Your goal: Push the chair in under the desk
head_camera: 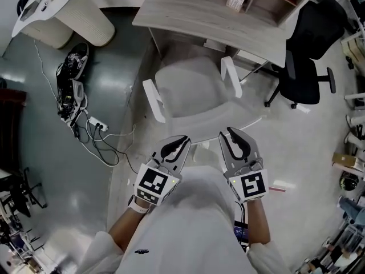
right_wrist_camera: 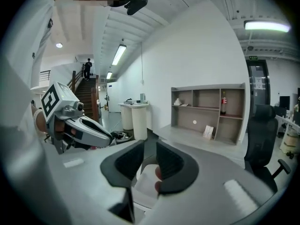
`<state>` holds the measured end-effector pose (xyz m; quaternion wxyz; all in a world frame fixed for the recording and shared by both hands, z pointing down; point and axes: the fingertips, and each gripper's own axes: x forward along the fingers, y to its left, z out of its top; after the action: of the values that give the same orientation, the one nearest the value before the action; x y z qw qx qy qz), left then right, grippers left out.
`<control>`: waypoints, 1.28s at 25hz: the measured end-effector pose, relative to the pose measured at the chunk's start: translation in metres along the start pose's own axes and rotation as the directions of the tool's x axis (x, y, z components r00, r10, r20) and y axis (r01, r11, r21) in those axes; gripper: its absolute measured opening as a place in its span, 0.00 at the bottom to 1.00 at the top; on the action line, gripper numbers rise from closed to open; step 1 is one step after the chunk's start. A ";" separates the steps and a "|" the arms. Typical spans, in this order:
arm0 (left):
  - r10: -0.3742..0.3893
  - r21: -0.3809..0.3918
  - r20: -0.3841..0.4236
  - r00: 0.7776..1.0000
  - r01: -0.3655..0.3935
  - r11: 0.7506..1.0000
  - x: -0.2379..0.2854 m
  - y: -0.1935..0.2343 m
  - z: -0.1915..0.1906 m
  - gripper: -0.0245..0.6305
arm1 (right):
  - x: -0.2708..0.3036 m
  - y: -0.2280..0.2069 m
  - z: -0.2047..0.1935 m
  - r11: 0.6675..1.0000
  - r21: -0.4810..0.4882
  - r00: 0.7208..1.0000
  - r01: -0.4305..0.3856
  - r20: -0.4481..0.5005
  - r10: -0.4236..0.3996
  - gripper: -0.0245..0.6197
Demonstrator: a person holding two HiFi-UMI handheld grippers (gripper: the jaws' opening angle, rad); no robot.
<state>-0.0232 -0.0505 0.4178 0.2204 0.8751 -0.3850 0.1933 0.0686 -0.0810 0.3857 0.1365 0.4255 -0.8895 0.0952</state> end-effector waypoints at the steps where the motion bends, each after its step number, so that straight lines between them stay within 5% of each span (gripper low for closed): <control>1: 0.002 0.002 -0.016 1.000 -0.002 1.000 0.003 0.002 -0.006 0.05 | 0.004 0.001 -0.004 1.000 0.003 1.000 -0.020 -0.015 0.020 0.19; 8: -0.071 0.003 -0.133 0.989 0.072 0.997 0.022 -0.008 -0.039 0.21 | 0.022 0.015 -0.045 0.982 -0.052 0.974 -0.182 -0.149 0.172 0.23; 17: -0.089 0.070 -0.335 0.938 0.119 0.990 0.044 -0.014 -0.102 0.34 | 0.027 0.019 -0.100 0.933 -0.092 0.898 -0.347 -0.321 0.302 0.26; 27: -0.028 0.183 -0.500 0.865 0.137 0.973 0.061 -0.002 -0.153 0.34 | 0.024 0.024 -0.172 0.813 -0.253 0.768 -0.524 -0.553 0.323 0.26; 32: 0.029 0.229 -0.562 0.827 0.122 0.966 0.072 0.005 -0.169 0.34 | 0.027 0.011 -0.189 0.784 -0.296 0.749 -0.546 -0.592 0.298 0.28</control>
<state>-0.0103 -0.0052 0.5956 0.2139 0.8098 -0.2536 0.4839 0.0740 -0.0402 0.5727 0.4378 0.1209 -0.8906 0.0254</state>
